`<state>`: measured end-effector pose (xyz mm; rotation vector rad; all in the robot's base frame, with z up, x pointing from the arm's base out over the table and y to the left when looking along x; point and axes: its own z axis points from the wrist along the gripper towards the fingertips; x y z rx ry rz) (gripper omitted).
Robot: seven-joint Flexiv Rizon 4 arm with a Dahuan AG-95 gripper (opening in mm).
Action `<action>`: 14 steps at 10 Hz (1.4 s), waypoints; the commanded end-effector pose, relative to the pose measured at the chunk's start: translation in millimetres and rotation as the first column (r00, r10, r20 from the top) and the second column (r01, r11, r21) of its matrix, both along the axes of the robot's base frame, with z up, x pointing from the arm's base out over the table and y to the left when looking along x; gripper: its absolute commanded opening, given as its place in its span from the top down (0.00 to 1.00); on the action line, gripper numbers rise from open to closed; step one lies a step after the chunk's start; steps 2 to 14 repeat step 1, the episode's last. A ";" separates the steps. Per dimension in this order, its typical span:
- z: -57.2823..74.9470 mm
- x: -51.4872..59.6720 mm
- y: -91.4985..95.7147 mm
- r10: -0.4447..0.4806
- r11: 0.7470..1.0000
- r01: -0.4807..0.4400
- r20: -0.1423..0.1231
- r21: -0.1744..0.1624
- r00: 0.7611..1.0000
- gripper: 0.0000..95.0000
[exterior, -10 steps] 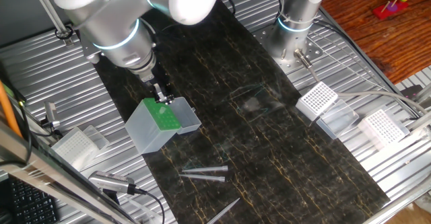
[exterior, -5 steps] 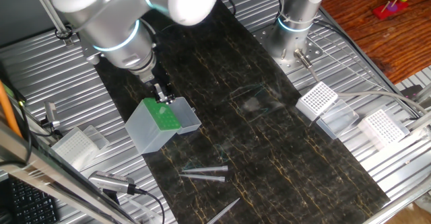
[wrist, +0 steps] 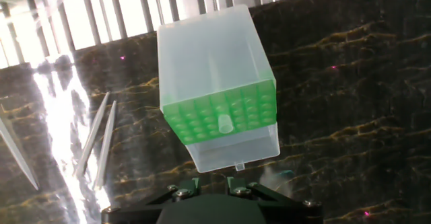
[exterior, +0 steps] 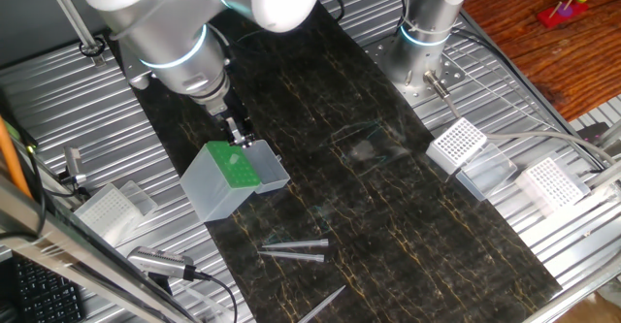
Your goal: Insert a large pipette tip into the holder for large pipette tips
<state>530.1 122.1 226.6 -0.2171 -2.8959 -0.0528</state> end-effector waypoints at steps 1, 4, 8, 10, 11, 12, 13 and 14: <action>0.6 2.8 1.2 -0.017 1.000 0.017 -0.006 -0.005 1.000 0.80; 0.6 2.8 1.2 -0.017 1.000 0.017 -0.006 -0.005 1.000 0.80; 0.6 2.8 1.2 -0.017 1.000 0.017 -0.006 -0.005 1.000 0.80; 0.6 2.8 1.2 -0.017 1.000 0.017 -0.006 -0.005 1.000 0.80; 0.6 2.8 1.2 -0.017 1.000 0.017 -0.006 -0.005 1.000 0.80; 0.6 2.8 1.2 -0.017 1.000 0.017 -0.006 -0.005 1.000 0.80; 0.6 2.8 1.2 -0.017 1.000 0.017 -0.006 -0.005 1.000 0.80; 0.6 2.8 1.2 -0.017 1.000 0.017 -0.006 -0.005 1.000 0.80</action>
